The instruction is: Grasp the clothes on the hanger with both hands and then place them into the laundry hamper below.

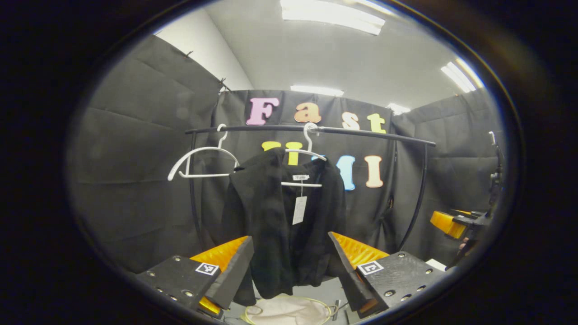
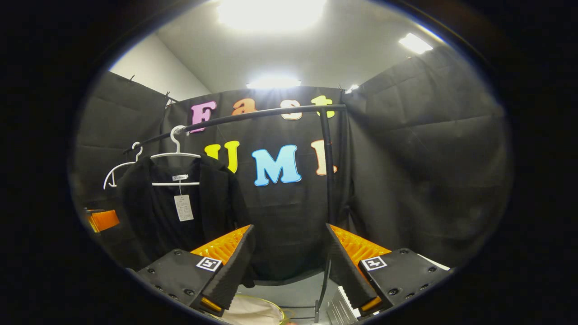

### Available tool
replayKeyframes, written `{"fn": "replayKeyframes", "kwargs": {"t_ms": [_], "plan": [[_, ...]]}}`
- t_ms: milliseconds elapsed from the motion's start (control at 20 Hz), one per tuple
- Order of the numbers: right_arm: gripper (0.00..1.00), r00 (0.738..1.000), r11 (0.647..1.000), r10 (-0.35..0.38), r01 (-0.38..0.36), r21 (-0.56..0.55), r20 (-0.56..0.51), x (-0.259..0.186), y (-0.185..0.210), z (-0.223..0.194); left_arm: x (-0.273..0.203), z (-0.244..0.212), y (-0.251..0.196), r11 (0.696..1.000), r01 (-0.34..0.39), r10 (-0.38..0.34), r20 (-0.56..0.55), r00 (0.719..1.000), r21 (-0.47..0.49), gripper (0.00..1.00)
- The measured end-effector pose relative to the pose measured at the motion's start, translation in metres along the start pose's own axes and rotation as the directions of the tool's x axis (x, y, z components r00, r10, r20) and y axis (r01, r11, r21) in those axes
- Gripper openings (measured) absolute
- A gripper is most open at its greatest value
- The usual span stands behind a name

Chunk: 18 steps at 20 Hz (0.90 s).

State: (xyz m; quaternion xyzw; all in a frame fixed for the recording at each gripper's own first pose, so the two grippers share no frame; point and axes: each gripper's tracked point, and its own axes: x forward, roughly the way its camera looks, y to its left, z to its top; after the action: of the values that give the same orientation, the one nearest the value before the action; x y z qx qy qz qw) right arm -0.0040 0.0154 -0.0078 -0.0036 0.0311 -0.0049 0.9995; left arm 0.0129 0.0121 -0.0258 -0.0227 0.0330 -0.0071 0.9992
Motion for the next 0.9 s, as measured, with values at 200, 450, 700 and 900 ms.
{"fn": "replayKeyframes", "kwargs": {"t_ms": [200, 450, 700, 900], "plan": [[0.96, 1.000, 1.000, 0.003, -0.003, 0.009, -0.009, -0.003, 0.013, 0.002, -0.001, -0.001, 0.010, 1.000, -0.002, 0.001, -0.004, 1.000, -0.015, 0.94], [0.96, 0.998, 0.998, 0.055, -0.055, -0.001, -0.026, -0.001, 0.032, 0.005, -0.007, -0.004, 0.029, 0.998, -0.050, 0.049, -0.008, 0.999, -0.044, 0.94], [0.96, 0.991, 0.993, 0.120, -0.119, 0.018, -0.054, 0.019, 0.048, 0.000, 0.008, -0.006, 0.033, 0.985, -0.116, 0.113, -0.032, 0.993, -0.125, 0.94], [0.96, 0.969, 0.970, 0.244, -0.243, 0.021, -0.048, 0.054, 0.089, 0.004, 0.025, -0.001, 0.034, 0.978, -0.180, 0.176, -0.051, 0.983, -0.103, 0.95]]}}
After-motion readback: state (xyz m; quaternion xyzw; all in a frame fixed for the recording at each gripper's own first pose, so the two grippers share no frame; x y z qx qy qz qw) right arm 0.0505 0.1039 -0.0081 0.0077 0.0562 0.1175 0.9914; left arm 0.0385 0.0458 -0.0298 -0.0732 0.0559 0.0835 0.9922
